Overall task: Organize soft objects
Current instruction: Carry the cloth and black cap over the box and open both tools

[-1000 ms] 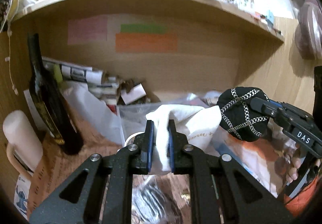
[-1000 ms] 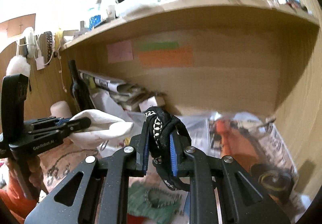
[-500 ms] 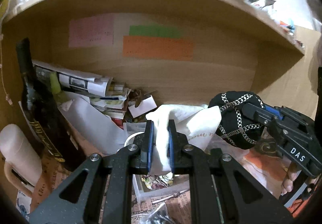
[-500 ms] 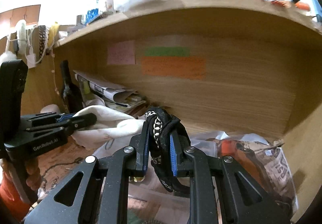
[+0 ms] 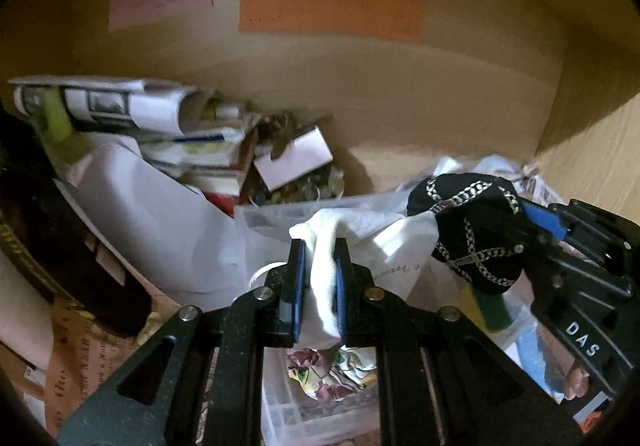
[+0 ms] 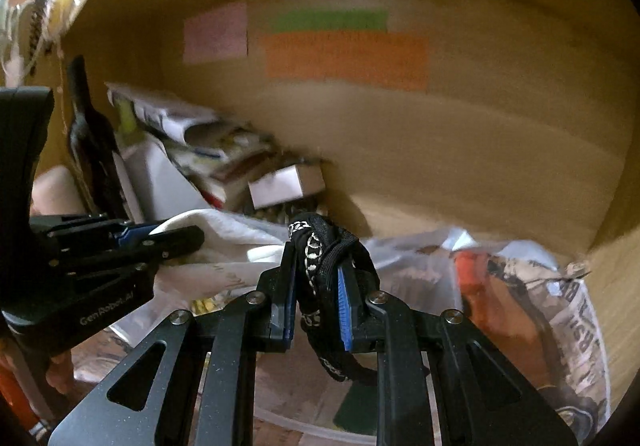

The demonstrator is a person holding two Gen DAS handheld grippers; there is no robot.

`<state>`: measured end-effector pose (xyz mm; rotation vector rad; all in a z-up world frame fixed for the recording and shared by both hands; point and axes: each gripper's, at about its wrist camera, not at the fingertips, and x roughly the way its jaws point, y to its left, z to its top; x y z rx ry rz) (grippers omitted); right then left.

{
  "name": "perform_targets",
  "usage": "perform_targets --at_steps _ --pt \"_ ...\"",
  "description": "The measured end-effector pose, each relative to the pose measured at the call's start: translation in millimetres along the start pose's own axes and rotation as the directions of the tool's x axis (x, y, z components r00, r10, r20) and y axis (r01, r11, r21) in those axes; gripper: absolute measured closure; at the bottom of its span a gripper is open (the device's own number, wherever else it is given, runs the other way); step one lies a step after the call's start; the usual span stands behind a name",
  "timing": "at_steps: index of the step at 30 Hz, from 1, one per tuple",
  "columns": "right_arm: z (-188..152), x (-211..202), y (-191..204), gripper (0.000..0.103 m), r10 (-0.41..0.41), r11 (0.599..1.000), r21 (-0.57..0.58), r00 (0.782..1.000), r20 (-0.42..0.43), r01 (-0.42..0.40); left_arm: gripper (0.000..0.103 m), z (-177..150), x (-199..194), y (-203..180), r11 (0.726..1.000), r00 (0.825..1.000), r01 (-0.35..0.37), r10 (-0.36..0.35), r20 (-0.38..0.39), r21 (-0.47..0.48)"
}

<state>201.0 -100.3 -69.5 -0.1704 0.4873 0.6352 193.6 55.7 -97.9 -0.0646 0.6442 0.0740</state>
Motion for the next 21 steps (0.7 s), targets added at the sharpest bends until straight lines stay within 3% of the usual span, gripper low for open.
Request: perform_targets --at_steps 9,14,17,21 --pt "-14.4 33.8 -7.3 0.087 0.063 0.998 0.033 0.987 -0.149 -0.059 0.09 -6.9 23.6 -8.0 0.999 0.997 -0.011 0.014 -0.074 0.05" --pt "-18.9 41.2 -5.0 0.087 0.081 0.997 0.034 0.978 -0.193 -0.076 0.078 -10.7 23.5 -9.2 0.998 0.996 -0.002 0.007 -0.088 0.057" --pt "-19.7 43.1 -4.2 0.08 0.097 0.995 0.034 0.97 -0.223 -0.092 0.069 -10.3 20.8 -7.8 0.998 0.997 0.0 0.005 -0.083 0.057" --pt "-18.9 37.3 -0.3 0.064 0.091 0.996 0.012 0.969 -0.228 -0.091 0.058 -9.5 7.3 -7.1 0.999 0.998 0.007 -0.005 -0.055 0.052"
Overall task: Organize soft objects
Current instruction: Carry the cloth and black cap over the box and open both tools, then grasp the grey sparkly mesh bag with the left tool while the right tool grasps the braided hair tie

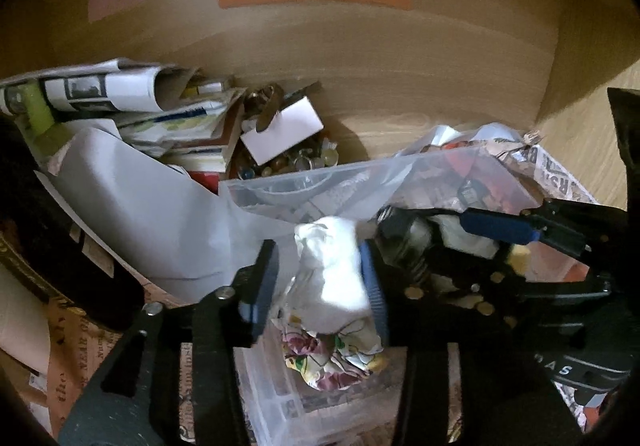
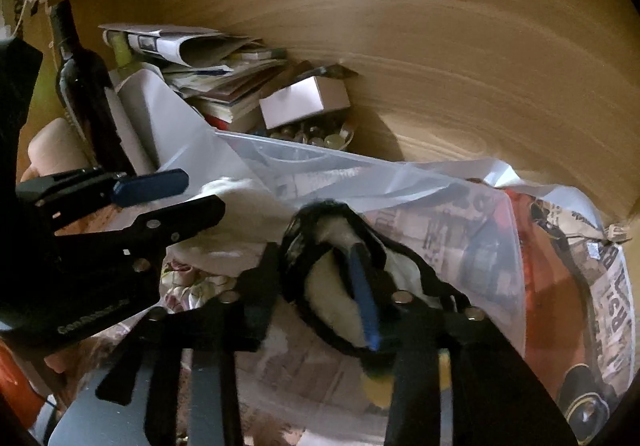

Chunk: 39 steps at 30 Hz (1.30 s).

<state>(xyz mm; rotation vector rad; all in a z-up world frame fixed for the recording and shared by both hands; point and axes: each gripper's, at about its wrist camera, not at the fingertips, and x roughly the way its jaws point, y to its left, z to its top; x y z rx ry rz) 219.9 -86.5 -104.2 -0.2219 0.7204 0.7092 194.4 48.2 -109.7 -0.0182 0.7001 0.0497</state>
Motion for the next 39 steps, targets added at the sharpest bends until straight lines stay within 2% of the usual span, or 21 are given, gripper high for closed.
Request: perform_targets --at_steps 1,5,7,10,14,18,21,25,30,35,39 --pt "0.2 -3.1 1.6 0.06 -0.007 1.0 -0.008 1.0 0.005 0.007 0.057 0.2 -3.0 0.3 1.0 1.0 0.002 -0.002 0.006 -0.001" --pt "1.7 -15.7 4.4 0.057 -0.014 1.0 -0.023 1.0 0.021 0.015 0.056 1.2 -23.0 1.2 1.0 0.999 0.015 -0.015 0.042 -0.003" --pt "2.2 -25.9 6.3 0.052 -0.015 1.0 -0.025 0.999 0.041 0.016 0.052 1.9 -33.4 1.7 1.0 0.998 0.024 -0.023 0.062 -0.006" --pt "2.9 -47.3 9.8 0.043 -0.028 0.999 -0.03 0.995 0.095 0.031 0.045 2.9 -54.0 2.8 1.0 0.994 0.03 -0.029 0.106 -0.006" --pt "2.0 -74.9 14.1 0.036 -0.027 0.999 -0.038 0.985 0.168 0.034 0.042 2.2 -80.3 3.6 1.0 0.987 0.029 -0.029 0.156 0.002" --pt "-4.5 -101.3 18.5 0.025 -0.023 0.999 -0.03 0.973 0.23 0.031 0.031 -5.2 -102.2 3.8 1.0 0.98 0.027 -0.029 0.195 0.012" --pt "-12.9 -114.6 21.0 0.022 -0.028 0.999 -0.025 0.964 0.263 0.036 0.024 -14.4 -113.6 1.6 0.999 0.978 0.022 -0.027 0.206 0.023" --pt "-28.2 -128.2 21.4 0.02 -0.044 0.999 -0.011 0.957 0.286 0.049 0.015 -31.5 -122.2 -1.2 0.999 0.981 0.011 -0.017 0.195 0.033" --pt "-51.9 -133.1 17.0 0.018 -0.053 0.998 0.032 0.962 0.269 0.046 0.013 -58.0 -116.2 -1.2 1.0 0.991 0.011 -0.015 0.132 0.028" --pt "-78.6 -121.9 12.9 0.018 -0.051 0.997 0.074 0.977 0.207 0.037 0.013 -81.2 -100.8 3.5 0.999 0.998 0.032 -0.032 0.046 -0.001" --pt "-96.3 -102.8 8.5 0.018 -0.04 0.995 0.097 0.992 0.124 0.028 0.013 -99.5 -90.8 3.2 0.999 0.999 0.04 -0.04 -0.011 -0.014"
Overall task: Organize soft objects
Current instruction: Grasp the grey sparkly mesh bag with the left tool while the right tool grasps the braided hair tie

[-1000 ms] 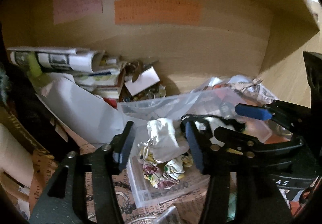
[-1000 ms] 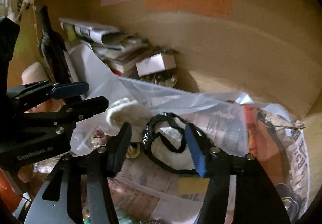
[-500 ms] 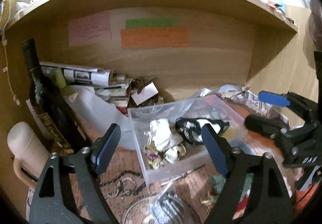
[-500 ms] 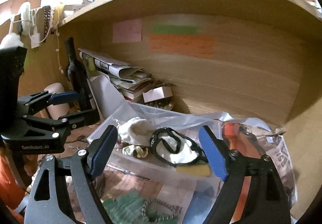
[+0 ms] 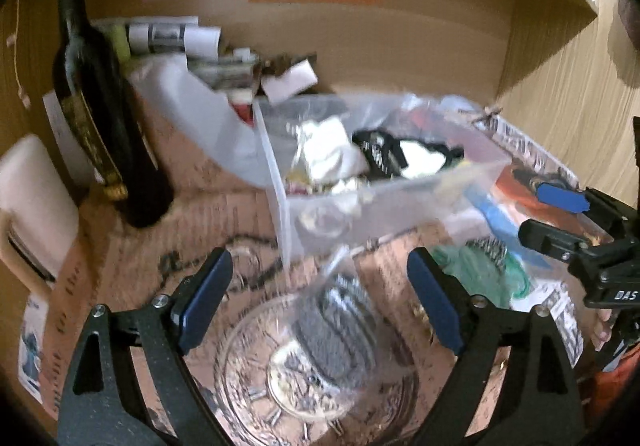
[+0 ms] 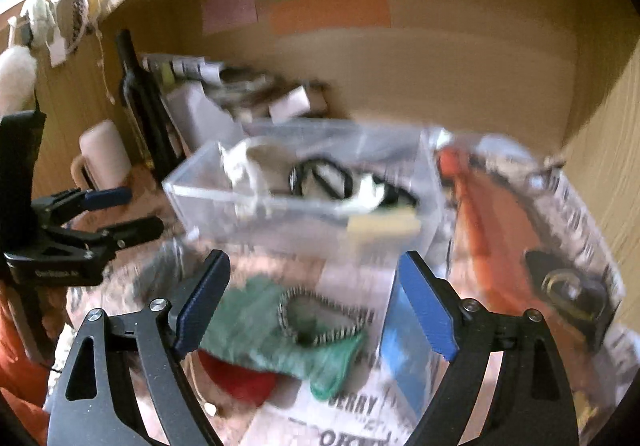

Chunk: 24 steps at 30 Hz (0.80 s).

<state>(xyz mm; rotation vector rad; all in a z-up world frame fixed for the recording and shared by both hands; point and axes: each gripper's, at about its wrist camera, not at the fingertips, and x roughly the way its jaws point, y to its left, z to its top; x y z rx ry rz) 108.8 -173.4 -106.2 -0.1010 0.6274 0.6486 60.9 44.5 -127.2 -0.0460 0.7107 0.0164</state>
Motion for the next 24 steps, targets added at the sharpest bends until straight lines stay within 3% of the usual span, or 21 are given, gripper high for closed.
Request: perform_targets --at_steps 5,12,14,16,19,24 --pt "-13.9 18.8 -1.9 0.021 -0.011 1.0 0.002 0.997 -0.083 0.011 0.013 -17.6 12.5 -3.4 1.0 0.999 0.002 -0.002 -0.053 0.008" --pt "-20.5 27.6 -13.6 0.036 -0.058 0.998 -0.004 0.99 -0.129 0.058 0.014 -31.7 20.2 -1.8 1.0 0.996 0.005 -0.005 -0.085 -0.002" --pt "-21.6 29.0 -21.1 0.04 -0.07 0.997 0.015 0.989 -0.128 0.073 0.018 -32.6 21.3 -0.4 1.0 0.996 0.011 -0.013 -0.089 -0.014" --pt "-22.9 28.7 -30.6 0.042 -0.086 0.995 0.031 0.987 -0.135 0.091 0.03 -33.3 24.4 2.3 0.999 0.994 0.028 -0.03 -0.103 -0.027" --pt "-25.3 28.4 -41.6 0.043 -0.118 0.991 0.048 0.982 -0.15 0.126 0.038 -34.3 30.0 5.2 0.996 0.989 0.071 -0.077 -0.128 -0.052" --pt "-32.9 24.3 -59.8 0.043 -0.159 0.981 0.088 0.973 -0.167 0.176 0.051 -34.3 30.3 2.1 0.995 0.988 0.086 -0.091 -0.122 -0.05"
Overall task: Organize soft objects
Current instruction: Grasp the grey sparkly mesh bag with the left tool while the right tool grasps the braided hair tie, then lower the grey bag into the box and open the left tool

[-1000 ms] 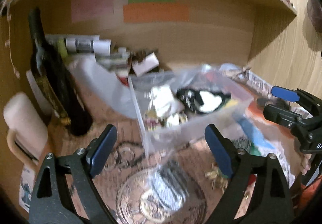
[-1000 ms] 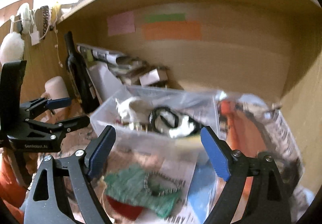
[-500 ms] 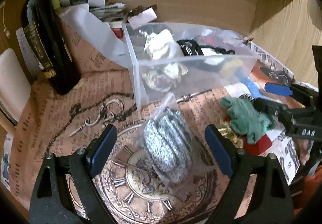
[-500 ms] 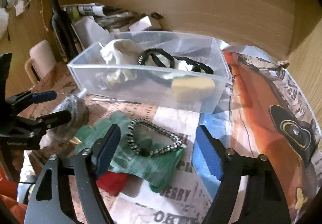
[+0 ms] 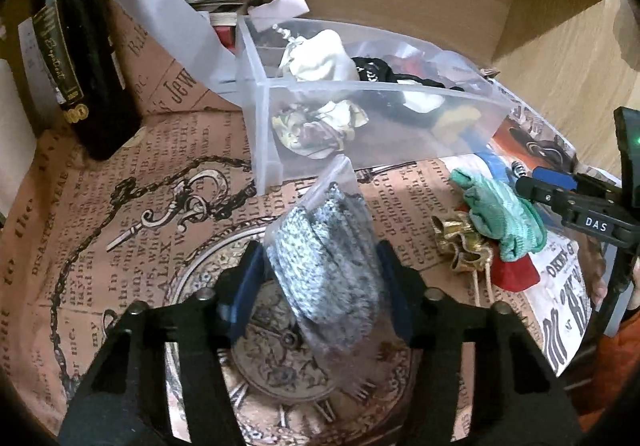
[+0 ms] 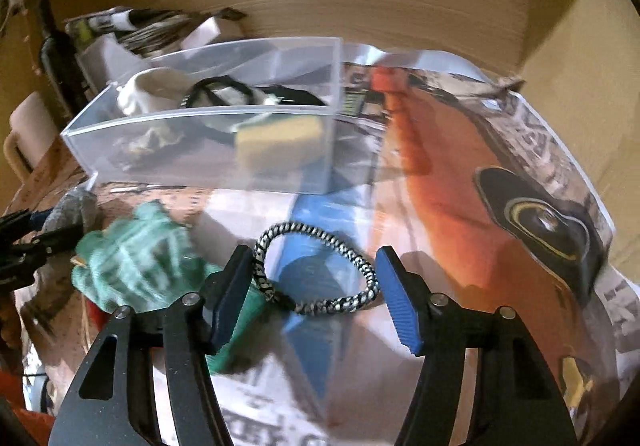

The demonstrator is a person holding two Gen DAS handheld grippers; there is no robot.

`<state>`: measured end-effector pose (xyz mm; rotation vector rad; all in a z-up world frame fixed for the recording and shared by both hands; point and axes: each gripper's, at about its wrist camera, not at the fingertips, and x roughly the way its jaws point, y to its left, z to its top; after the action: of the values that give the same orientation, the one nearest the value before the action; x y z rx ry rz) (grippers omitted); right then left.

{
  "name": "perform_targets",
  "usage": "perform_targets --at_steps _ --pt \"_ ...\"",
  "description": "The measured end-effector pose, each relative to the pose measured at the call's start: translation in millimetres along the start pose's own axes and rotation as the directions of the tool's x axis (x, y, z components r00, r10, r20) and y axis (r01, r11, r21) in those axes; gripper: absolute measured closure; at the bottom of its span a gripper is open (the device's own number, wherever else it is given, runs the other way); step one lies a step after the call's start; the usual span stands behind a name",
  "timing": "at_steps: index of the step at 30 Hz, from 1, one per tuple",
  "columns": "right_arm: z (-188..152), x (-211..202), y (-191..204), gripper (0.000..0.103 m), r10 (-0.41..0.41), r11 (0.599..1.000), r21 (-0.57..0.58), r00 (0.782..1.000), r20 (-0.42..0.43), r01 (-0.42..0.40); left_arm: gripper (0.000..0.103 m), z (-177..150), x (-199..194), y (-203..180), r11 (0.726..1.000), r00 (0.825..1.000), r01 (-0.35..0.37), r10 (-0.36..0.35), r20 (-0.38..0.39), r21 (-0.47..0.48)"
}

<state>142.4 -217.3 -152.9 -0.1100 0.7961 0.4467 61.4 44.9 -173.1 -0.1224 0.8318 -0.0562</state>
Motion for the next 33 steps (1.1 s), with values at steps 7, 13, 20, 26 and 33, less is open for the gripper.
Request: perform_targets --at_steps 7,13,20,26,33 --pt "-8.6 0.9 -14.3 0.043 -0.039 0.999 0.036 0.999 -0.011 0.04 0.071 2.3 -4.1 -5.8 1.0 1.0 0.006 -0.006 0.018 0.007" --pt "-10.9 4.7 -11.8 0.07 -0.072 0.997 0.009 0.997 -0.006 0.072 0.076 3.5 -19.0 -9.7 1.0 0.999 -0.004 0.003 0.05 0.018" --pt "-11.3 -1.4 -10.6 0.09 -0.059 0.998 0.01 0.998 0.024 0.058 0.077 11.2 -43.6 -10.4 1.0 0.993 -0.009 0.008 0.117 0.005" --pt "0.3 -24.4 0.8 0.091 -0.038 0.999 -0.003 0.993 0.112 0.039 0.077 27.7 -65.7 -14.1 1.0 0.979 -0.017 0.016 0.204 0.004" --pt "21.3 -48.8 14.4 0.091 0.005 0.999 -0.037 0.976 0.218 0.003 0.077 59.4 -82.2 -21.2 0.999 0.949 -0.035 0.025 0.313 0.026"
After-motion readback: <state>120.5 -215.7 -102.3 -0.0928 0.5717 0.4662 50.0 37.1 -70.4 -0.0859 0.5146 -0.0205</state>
